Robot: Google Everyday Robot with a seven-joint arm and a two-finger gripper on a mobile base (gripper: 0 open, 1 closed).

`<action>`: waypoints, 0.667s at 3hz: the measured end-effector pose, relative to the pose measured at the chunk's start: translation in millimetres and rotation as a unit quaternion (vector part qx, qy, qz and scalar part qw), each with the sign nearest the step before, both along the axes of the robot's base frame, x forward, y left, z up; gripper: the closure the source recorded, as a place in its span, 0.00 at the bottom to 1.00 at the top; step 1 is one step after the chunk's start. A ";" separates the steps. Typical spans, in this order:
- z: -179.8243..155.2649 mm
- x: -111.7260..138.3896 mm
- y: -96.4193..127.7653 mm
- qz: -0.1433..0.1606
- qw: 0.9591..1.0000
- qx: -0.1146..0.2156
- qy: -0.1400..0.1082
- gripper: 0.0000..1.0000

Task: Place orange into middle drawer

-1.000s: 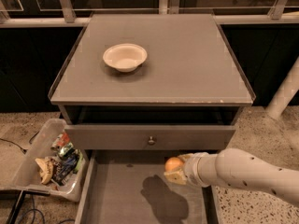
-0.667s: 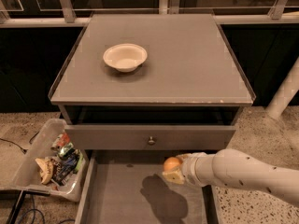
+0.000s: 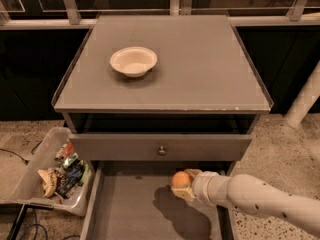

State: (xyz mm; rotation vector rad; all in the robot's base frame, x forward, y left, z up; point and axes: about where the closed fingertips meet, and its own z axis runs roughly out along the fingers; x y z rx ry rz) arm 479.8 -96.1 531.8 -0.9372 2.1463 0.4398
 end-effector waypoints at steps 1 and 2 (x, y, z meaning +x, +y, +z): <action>-38.3 -0.9 5.9 0.036 0.999 0.009 0.014 1.00; -76.7 -2.1 15.4 0.084 0.995 0.004 0.051 1.00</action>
Offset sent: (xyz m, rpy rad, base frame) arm -0.0034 0.0254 -0.1241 -0.0121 0.1981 0.2950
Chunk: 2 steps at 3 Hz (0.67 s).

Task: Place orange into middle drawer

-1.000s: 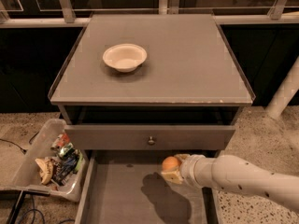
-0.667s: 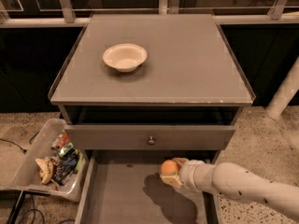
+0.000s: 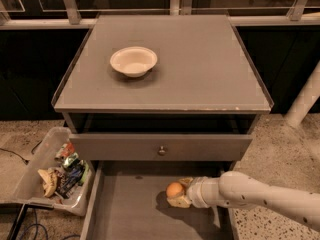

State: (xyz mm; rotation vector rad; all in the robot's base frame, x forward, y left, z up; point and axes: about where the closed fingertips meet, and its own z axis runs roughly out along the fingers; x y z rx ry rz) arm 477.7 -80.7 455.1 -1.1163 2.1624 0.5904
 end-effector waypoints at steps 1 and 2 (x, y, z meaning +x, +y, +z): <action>-35.6 -2.2 8.3 0.024 0.999 -0.029 0.030 1.00; -71.7 0.3 13.2 0.019 0.996 -0.071 0.052 1.00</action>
Offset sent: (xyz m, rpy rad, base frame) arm 0.0088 0.0190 -0.1166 -0.2557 0.1489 0.0133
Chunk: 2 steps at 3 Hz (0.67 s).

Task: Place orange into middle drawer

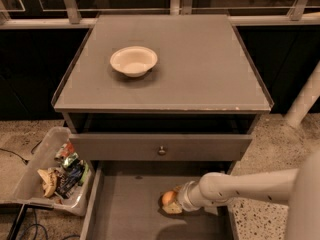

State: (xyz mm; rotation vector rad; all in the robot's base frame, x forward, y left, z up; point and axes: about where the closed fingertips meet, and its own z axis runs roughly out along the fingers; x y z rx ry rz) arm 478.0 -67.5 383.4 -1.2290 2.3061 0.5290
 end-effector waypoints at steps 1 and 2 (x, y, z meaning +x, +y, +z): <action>-24.5 3.3 2.8 -0.011 0.999 -0.040 0.004 1.00; -25.3 8.8 10.6 -0.004 0.999 -0.044 -0.004 0.81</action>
Offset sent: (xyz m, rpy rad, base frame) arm 0.0026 0.0023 -0.0207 -0.0675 0.0074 -0.0189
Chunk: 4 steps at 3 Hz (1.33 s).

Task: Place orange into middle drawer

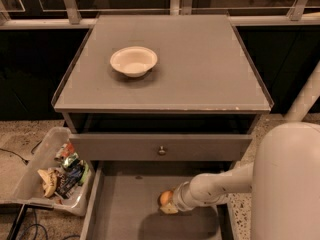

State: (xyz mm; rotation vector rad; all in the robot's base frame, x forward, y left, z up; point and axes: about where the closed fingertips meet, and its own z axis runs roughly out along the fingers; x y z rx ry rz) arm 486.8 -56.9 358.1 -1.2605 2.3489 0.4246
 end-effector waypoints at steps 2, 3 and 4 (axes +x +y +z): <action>0.0 -0.1 0.0 0.000 1.000 0.000 0.000 0.35; 0.0 -0.1 0.0 0.000 1.000 0.000 0.000 0.12; 0.0 -0.2 0.0 0.000 1.000 0.000 0.000 0.00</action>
Offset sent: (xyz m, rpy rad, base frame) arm -0.0001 -0.0001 0.0000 0.0002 0.0003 -0.0002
